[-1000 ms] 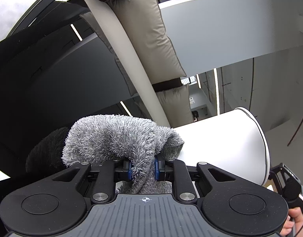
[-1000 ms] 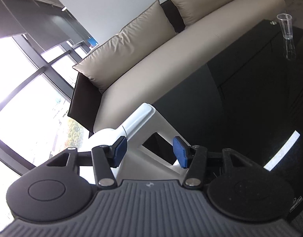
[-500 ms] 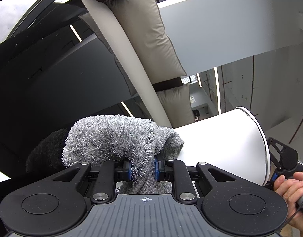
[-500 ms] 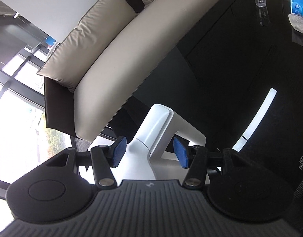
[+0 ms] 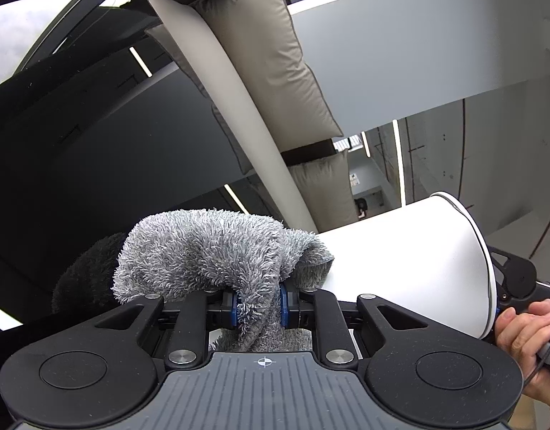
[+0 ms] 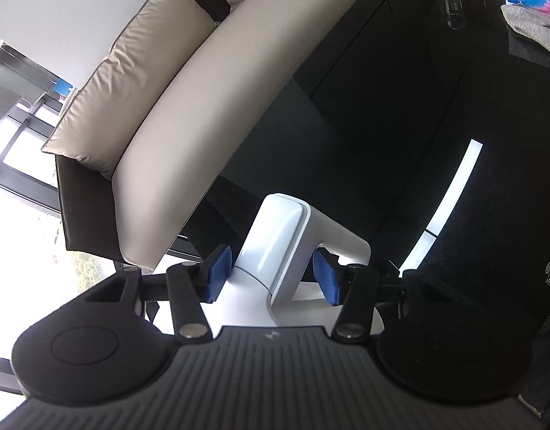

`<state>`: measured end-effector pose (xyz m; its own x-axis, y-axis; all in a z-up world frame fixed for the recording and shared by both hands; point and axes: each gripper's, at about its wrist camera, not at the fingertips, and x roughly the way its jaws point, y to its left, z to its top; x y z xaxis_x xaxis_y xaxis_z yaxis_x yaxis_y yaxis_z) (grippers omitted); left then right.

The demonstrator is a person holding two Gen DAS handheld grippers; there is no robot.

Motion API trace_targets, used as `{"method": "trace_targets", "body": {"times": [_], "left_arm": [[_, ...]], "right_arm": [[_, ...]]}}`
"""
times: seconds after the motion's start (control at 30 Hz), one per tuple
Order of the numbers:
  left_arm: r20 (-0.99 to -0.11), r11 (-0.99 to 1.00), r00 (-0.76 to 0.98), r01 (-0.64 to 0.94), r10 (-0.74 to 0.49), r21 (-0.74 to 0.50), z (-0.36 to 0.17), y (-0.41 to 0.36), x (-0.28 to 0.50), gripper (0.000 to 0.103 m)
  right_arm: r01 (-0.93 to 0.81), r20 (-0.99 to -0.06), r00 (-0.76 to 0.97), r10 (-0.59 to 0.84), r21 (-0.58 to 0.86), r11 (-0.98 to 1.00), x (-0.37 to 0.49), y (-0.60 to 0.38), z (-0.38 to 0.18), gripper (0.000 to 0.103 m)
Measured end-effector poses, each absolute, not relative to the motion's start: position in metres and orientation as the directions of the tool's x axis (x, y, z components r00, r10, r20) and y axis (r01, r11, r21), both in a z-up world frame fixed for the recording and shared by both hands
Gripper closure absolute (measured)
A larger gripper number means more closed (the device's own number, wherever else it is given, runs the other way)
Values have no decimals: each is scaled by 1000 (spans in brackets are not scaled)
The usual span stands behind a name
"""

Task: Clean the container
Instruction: 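Lift and tilt the kettle by its handle with the right gripper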

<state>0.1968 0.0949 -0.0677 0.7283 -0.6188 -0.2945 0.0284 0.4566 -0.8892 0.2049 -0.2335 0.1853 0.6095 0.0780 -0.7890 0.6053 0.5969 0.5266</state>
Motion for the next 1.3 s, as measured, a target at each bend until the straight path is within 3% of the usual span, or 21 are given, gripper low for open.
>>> {"method": "trace_targets", "body": {"times": [0.3,0.57,1.3], "left_arm": [[-295,478,732,47,-614,-877,-62,94,193,86],[-237,459,739,108,-630,-882,-56,94,190,86],[34,332,685,394,-727,-857,-23,80,166,86]], "right_arm": [[573,-789,611,74,505,645,208,-232,184,50],[536,-787,614,60,472,700,210,-227,185,50],[399,-765,641,59,398,826,212,-213,189,57]]}}
